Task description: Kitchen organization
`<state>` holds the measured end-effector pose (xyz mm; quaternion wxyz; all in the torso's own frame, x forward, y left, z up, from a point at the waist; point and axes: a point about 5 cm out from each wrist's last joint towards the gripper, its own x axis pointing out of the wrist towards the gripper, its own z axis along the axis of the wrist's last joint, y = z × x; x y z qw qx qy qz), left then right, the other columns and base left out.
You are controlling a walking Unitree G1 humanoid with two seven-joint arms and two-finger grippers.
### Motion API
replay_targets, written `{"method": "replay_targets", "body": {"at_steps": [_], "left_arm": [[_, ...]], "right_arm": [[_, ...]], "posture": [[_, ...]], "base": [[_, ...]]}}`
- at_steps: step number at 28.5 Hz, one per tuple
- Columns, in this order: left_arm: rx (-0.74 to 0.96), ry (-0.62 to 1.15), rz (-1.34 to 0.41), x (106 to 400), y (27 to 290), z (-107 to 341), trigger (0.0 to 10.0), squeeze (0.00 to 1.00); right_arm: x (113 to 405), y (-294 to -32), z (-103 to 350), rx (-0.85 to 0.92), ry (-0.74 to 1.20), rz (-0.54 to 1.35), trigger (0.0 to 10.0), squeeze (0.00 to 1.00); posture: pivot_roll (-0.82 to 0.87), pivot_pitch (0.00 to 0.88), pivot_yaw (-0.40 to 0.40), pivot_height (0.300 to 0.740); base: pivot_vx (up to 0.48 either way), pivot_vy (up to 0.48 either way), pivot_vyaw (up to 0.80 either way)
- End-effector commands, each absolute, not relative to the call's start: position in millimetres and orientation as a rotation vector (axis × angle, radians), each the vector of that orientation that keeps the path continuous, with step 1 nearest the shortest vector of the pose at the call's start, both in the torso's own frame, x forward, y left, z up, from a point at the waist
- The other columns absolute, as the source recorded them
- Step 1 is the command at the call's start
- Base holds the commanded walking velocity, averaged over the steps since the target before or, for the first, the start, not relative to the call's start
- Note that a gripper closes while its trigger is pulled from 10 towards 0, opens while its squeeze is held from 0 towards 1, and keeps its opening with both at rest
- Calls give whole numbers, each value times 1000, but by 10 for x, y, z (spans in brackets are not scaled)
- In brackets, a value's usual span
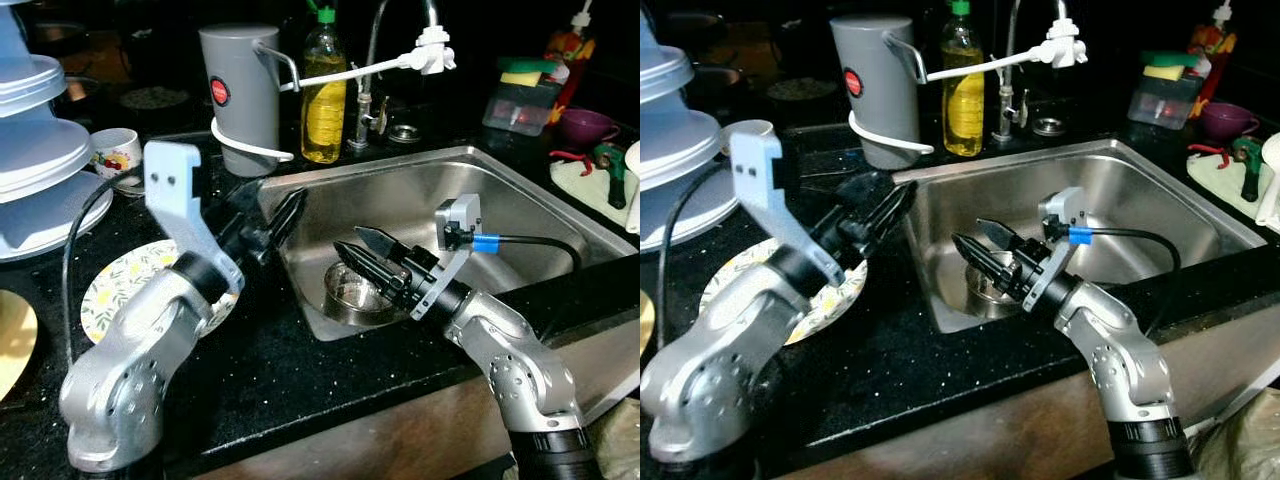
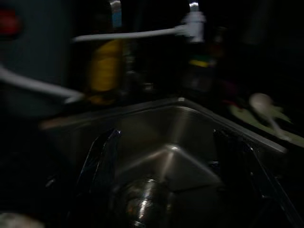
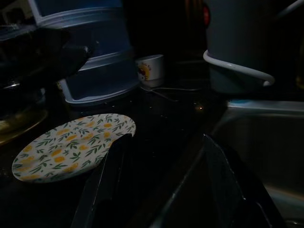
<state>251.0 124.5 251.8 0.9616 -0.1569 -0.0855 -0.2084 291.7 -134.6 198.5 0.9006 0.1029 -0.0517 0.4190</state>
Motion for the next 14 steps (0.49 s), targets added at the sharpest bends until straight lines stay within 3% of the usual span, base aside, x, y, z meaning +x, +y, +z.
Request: {"method": "replay_targets", "body": {"at_steps": [1, 8, 14], "left_arm": [[-341, -141, -367, 2451, 1278, 2480, 10000, 0], [-458, -74, -278, 2244, 1229, 2431, 10000, 0], [-449, -54, -176, 2253, 1382, 2357, 10000, 0]], "right_arm": [[2922, -1335, 1970, 202, -93, 884, 10000, 0], [2935, -1342, 1959, 189, -85, 915, 10000, 0], [2934, -1309, 1970, 185, -83, 965, 10000, 0]], "posture": [[13, 0, -20, 740], [33, 0, -35, 740], [38, 0, -49, 740]], "base": [[0, 0, 0], [0, 0, 0], [0, 0, 776]]}}
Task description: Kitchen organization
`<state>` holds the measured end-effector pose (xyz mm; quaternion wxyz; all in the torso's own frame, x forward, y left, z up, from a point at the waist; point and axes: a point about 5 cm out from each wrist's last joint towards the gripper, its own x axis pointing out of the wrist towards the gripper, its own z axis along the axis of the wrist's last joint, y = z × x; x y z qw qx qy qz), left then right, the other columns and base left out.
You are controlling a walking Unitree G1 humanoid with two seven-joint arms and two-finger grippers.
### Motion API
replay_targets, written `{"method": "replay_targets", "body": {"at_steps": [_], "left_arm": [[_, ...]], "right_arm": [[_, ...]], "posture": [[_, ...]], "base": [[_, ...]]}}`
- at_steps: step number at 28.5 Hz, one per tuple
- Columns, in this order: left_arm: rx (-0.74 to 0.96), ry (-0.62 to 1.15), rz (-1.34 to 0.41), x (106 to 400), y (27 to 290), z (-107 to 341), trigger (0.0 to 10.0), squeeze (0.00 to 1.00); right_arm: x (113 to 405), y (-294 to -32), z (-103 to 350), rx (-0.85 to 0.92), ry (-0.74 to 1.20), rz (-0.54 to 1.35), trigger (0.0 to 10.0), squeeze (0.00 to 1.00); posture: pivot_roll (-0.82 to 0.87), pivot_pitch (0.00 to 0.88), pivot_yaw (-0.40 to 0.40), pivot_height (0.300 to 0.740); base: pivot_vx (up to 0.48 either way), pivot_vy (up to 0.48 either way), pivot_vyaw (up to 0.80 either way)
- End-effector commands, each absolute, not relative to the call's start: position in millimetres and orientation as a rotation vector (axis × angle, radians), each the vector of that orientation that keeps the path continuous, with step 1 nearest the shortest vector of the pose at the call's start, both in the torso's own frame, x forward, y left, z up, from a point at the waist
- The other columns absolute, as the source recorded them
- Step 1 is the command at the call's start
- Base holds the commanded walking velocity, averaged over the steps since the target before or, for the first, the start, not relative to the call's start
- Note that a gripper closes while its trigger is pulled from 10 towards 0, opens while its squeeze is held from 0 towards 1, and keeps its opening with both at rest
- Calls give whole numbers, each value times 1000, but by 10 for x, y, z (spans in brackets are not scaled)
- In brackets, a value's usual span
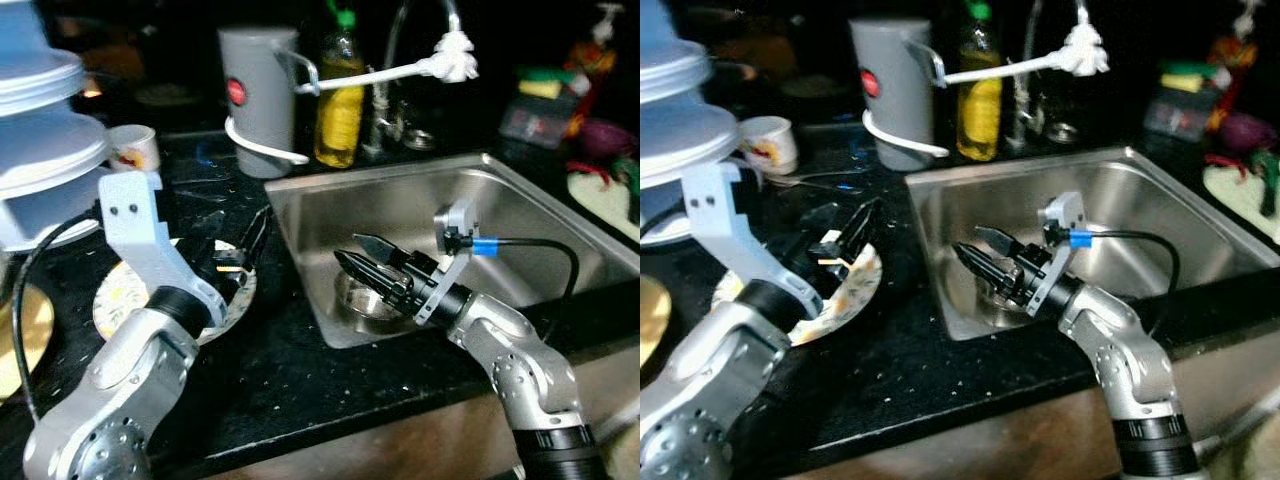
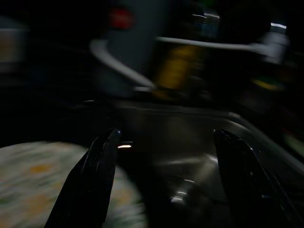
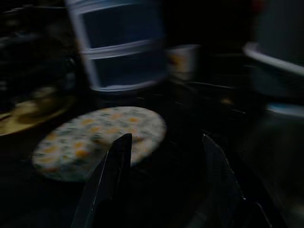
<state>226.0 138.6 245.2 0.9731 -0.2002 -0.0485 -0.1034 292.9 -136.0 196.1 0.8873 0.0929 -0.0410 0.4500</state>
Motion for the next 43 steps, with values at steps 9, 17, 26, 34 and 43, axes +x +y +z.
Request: {"method": "replay_targets", "body": {"at_steps": [9, 17, 26, 34, 43], "left_arm": [[-527, -41, -193, 2313, 1327, 2400, 10000, 0], [-897, 162, -238, 2150, 1238, 2011, 10000, 0], [-1090, 162, -89, 2077, 1430, 1947, 10000, 0], [-1121, 183, 75, 2050, 1652, 1881, 10000, 0], [-1207, 310, 183, 2075, 1725, 1698, 10000, 0]], "right_arm": [[2922, -1303, 1976, 180, -81, 1004, 10000, 0], [2933, -1356, 1992, 161, -95, 988, 10000, 0], [2954, -1392, 1997, 153, -100, 981, 10000, 0], [2980, -1379, 1996, 150, -99, 984, 10000, 0], [2982, -1398, 2001, 140, -95, 985, 10000, 0]], "posture": [[35, 0, -46, 740], [38, 0, -39, 740], [57, 0, -47, 740], [70, 0, -56, 740], [58, 0, -56, 740]], "base": [[0, 0, 776], [0, 0, 0], [0, 0, 0], [0, 0, 0], [0, 0, 0]]}}
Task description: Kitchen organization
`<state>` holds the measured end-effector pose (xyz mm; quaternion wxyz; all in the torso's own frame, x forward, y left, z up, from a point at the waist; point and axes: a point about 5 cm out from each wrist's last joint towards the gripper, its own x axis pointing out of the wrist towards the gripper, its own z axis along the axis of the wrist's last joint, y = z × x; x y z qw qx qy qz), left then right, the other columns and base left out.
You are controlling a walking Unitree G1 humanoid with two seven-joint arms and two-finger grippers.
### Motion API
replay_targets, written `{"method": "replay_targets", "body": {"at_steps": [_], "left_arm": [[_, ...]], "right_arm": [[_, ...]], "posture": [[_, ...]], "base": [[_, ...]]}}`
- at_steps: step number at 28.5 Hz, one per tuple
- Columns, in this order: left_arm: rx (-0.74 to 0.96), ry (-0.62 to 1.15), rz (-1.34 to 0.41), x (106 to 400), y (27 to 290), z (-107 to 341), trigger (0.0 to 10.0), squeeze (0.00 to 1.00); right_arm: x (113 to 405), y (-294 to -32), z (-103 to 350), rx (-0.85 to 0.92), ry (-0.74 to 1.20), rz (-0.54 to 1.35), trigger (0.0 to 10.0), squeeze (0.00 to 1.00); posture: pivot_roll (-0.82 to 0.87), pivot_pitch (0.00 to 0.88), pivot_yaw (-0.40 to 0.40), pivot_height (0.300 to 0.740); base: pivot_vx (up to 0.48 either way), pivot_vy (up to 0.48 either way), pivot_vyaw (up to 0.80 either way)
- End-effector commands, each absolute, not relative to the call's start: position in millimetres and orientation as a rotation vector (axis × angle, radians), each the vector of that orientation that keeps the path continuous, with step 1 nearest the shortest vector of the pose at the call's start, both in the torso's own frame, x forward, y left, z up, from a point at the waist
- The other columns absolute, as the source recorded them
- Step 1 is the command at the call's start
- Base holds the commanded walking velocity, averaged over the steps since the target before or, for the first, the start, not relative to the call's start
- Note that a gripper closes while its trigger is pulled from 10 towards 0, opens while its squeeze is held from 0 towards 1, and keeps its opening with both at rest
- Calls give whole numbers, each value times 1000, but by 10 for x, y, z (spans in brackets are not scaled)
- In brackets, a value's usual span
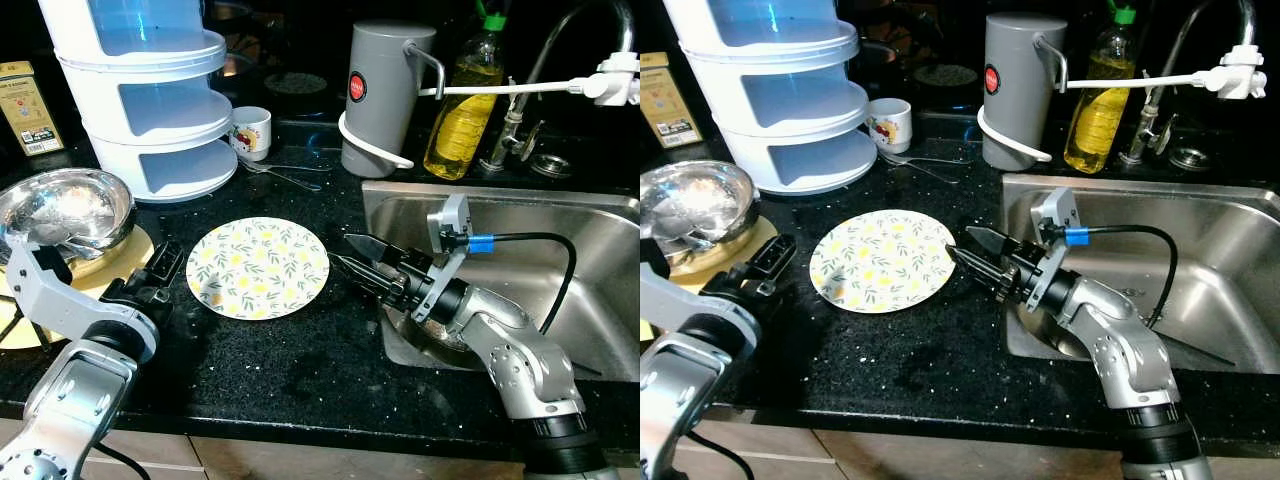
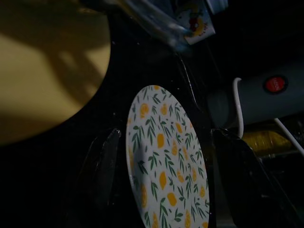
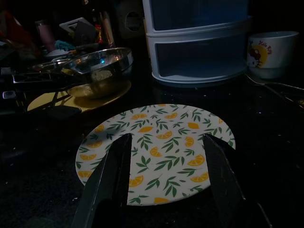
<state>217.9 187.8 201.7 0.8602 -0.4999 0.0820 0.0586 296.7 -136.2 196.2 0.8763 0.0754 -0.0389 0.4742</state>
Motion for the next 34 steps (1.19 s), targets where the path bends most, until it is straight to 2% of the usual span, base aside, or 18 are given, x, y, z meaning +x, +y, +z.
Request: {"method": "replay_targets", "body": {"at_steps": [1, 19, 34], "left_arm": [[-1210, 318, 185, 2079, 1721, 1695, 10000, 0], [-1272, 526, 105, 2066, 1555, 1595, 10000, 0], [-1271, 512, 119, 2221, 1725, 1580, 10000, 0]], "right_arm": [[2981, -1399, 2001, 139, -94, 985, 10000, 0], [2977, -1425, 2026, 115, -90, 982, 10000, 0], [2972, -1415, 2039, 108, -91, 988, 10000, 0]], "posture": [[56, 0, -55, 740], [35, 0, -51, 740], [23, 0, -55, 740]], "base": [[0, 0, 0], [0, 0, 0], [0, 0, 0]]}}
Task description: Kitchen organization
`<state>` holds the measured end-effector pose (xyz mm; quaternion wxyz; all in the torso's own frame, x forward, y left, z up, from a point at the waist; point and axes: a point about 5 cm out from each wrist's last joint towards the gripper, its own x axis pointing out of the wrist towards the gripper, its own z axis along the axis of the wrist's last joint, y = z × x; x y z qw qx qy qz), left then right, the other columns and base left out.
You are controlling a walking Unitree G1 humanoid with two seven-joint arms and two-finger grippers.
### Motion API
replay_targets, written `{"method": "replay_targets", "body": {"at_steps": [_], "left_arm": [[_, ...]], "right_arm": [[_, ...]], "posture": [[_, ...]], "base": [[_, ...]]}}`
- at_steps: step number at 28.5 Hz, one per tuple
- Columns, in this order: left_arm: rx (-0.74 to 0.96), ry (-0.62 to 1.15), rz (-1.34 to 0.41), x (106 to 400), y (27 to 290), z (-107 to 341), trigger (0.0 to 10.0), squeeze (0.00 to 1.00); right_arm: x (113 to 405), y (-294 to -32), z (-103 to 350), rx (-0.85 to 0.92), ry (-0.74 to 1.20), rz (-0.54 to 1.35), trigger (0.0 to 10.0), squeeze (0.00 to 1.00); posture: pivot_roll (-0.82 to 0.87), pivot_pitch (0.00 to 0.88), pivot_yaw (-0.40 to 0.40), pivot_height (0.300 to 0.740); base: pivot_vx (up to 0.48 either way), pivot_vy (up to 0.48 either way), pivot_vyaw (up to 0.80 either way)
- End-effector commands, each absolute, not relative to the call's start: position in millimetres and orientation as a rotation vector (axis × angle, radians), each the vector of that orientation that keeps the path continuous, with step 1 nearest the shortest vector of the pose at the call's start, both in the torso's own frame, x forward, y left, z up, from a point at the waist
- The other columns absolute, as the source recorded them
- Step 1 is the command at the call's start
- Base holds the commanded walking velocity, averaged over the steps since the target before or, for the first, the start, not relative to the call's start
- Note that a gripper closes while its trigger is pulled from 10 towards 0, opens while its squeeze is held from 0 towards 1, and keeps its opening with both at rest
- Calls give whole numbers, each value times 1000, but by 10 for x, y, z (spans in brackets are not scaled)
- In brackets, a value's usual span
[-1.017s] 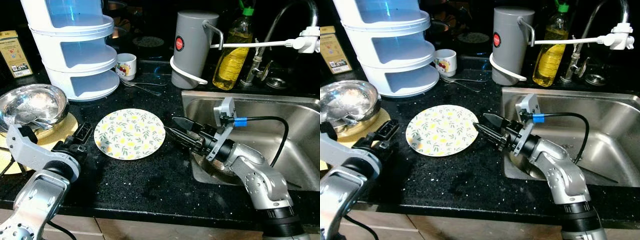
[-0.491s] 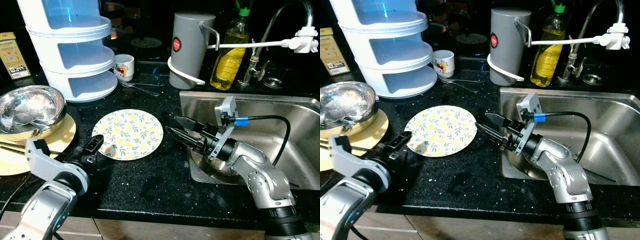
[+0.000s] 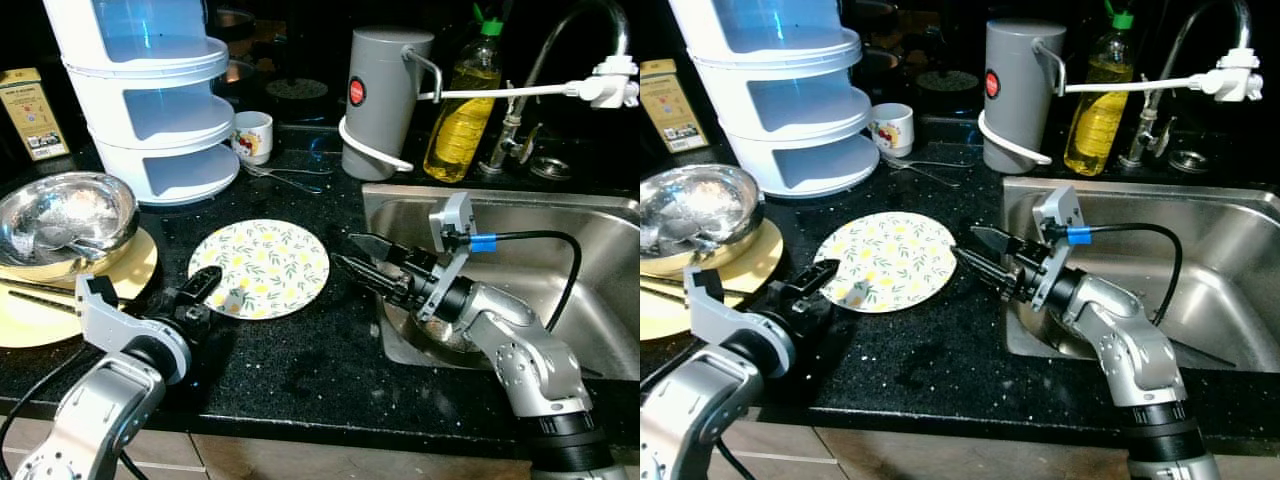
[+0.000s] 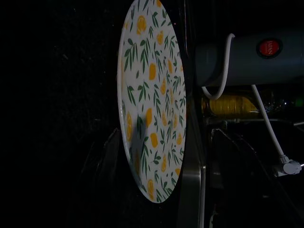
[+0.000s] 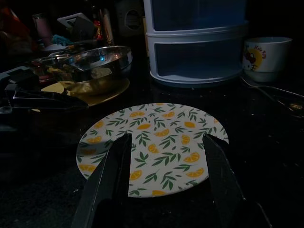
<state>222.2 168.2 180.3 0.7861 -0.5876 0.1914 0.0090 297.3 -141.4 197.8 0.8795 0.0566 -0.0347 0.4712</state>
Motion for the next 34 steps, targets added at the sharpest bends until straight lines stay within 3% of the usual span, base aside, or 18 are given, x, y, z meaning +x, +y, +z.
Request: {"method": "replay_targets", "body": {"at_steps": [1, 4, 5, 6, 7, 8, 9, 34], "left_arm": [[-1271, 512, 119, 2221, 1725, 1580, 10000, 0], [-1270, 511, 122, 2236, 1743, 1575, 10000, 0], [-1263, 517, 118, 2299, 1774, 1531, 8980, 0], [-1258, 522, 115, 2344, 1796, 1500, 8980, 0], [-1255, 527, 109, 2378, 1811, 1475, 2392, 0], [-1255, 527, 109, 2378, 1811, 1475, 2392, 0], [-1253, 532, 106, 2401, 1817, 1458, 0, 0], [-1232, 542, 77, 2486, 1851, 1412, 0, 0]], "right_arm": [[2972, -1415, 2039, 108, -91, 988, 10000, 0], [2971, -1416, 2042, 108, -91, 988, 10000, 0], [2969, -1421, 2045, 108, -92, 984, 10000, 0], [2967, -1424, 2047, 107, -92, 982, 10000, 0], [2966, -1427, 2048, 107, -92, 980, 10000, 0], [2966, -1427, 2048, 107, -92, 980, 10000, 0], [2965, -1429, 2049, 107, -92, 979, 10000, 0], [2949, -1438, 2062, 100, -99, 959, 10000, 0]], "posture": [[23, 0, -55, 740], [20, 0, -55, 740], [6, 0, -54, 740], [6, 0, -54, 740], [1, 0, -52, 740], [1, 0, -52, 740], [1, 0, -52, 740], [-7, 0, -46, 740]], "base": [[0, 0, 0], [0, 0, 0], [0, 0, 0], [0, 0, 0], [0, 0, 0], [0, 0, 0], [0, 0, 0], [0, 0, 0]]}}
